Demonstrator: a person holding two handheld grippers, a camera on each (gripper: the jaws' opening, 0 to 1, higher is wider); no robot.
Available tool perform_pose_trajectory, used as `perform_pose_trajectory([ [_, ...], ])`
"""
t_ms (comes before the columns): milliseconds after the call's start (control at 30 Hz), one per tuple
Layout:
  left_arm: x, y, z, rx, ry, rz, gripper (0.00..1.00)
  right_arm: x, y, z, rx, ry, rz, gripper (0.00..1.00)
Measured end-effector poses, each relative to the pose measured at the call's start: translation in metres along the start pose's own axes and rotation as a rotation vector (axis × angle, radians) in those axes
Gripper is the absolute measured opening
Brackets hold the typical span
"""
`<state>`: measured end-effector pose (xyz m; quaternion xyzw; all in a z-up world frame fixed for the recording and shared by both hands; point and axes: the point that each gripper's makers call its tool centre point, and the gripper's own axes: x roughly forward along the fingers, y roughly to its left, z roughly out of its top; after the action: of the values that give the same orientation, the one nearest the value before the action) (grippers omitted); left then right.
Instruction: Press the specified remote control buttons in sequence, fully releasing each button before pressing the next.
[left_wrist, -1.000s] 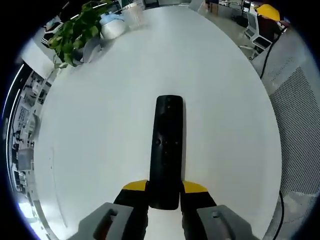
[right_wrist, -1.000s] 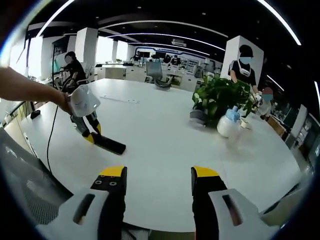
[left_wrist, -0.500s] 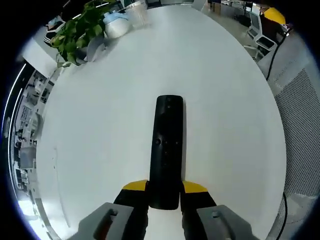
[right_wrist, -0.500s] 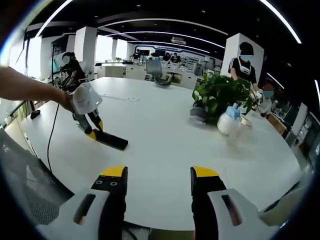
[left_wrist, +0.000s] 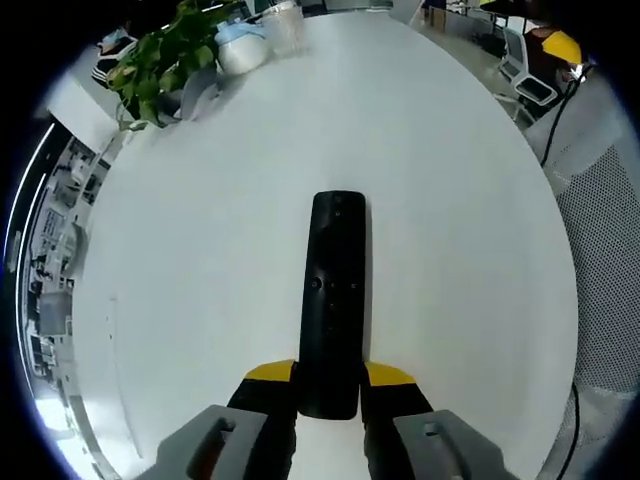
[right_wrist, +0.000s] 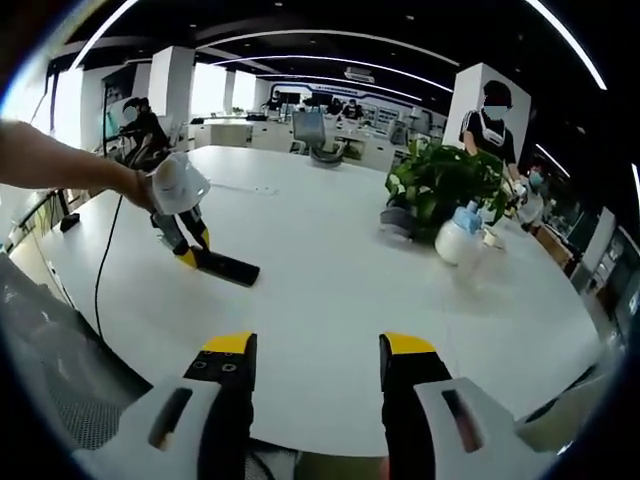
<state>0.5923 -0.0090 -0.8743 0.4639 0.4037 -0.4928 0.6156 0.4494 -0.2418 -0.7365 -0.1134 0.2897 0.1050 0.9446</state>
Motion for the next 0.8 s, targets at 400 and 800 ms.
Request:
perform_pose_trajectory([
  [400,0.004,0.018,0.001,0.000,0.013,0.043,0.23,0.001,0.000,-0.003,-0.001,0.016,-0.001,0.50],
  [800,0.005,0.032,0.003,0.029,0.024,0.082,0.24,0.002,0.000,-0.006,-0.007,0.038,-0.001,0.50],
])
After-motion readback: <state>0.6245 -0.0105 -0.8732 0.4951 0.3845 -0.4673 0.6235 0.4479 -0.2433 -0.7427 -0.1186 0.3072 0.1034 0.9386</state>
